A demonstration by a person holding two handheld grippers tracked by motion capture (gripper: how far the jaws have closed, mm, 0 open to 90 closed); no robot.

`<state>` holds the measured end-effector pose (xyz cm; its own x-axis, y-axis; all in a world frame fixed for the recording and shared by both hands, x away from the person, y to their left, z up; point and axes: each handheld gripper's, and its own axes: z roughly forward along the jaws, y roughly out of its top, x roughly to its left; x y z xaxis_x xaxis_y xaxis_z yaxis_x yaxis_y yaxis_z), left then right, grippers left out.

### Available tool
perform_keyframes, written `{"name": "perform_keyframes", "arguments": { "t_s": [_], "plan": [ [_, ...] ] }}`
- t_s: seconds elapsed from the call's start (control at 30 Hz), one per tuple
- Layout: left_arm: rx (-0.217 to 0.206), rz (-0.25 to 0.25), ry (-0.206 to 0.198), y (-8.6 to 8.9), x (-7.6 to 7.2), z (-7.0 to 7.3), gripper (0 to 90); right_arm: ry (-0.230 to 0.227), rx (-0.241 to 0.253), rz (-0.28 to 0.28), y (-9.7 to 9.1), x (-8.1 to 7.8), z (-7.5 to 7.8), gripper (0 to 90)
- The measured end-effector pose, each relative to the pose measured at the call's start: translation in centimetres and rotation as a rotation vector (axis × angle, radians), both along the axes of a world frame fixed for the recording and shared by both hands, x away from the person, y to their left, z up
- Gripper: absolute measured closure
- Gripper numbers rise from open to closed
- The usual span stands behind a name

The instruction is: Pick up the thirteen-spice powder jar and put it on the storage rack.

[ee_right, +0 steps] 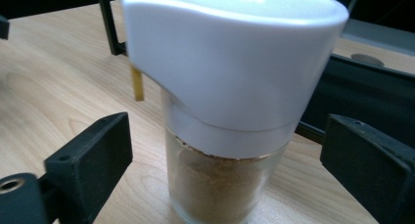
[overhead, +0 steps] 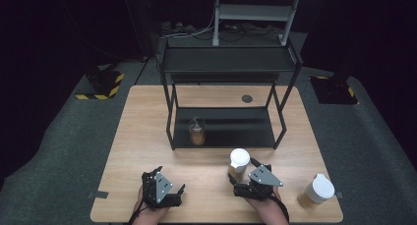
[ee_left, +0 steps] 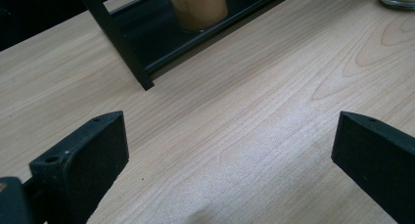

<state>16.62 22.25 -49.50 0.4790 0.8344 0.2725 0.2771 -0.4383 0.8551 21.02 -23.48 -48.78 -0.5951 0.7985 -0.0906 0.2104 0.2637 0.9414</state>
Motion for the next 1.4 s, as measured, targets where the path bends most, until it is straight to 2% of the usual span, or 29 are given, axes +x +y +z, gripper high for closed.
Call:
{"name": "perform_keyframes", "arguments": {
  "t_s": [0.03,0.17,0.43,0.63,0.7,1.0,1.4],
  "plan": [
    [-0.001,0.000,-0.002,0.0,0.0,0.0,0.7,0.002,0.019,-0.002,-0.1,0.1,-0.2,9.9],
    [-0.003,0.001,-0.002,0.0,0.0,0.0,0.6,-0.005,0.039,0.003,-0.3,0.2,-0.5,15.3],
    [-0.002,0.000,-0.001,0.0,0.0,0.0,0.6,-0.017,0.073,0.031,-0.6,0.7,-1.2,24.7],
    [-0.001,-0.001,-0.003,0.0,0.0,0.0,0.7,-0.034,0.089,0.030,-0.8,0.7,-1.7,28.6],
    [0.000,-0.001,-0.003,0.0,-0.1,0.0,0.6,-0.043,0.105,0.032,-1.0,0.8,-2.1,29.4],
    [0.003,-0.001,-0.008,-0.1,-0.1,-0.1,0.7,-0.069,0.116,0.040,-1.2,0.7,-2.9,30.0],
    [-0.008,-0.001,-0.008,0.1,-0.1,-0.1,0.7,-0.041,0.092,0.040,-1.0,0.9,-1.8,30.1]
  ]
}}
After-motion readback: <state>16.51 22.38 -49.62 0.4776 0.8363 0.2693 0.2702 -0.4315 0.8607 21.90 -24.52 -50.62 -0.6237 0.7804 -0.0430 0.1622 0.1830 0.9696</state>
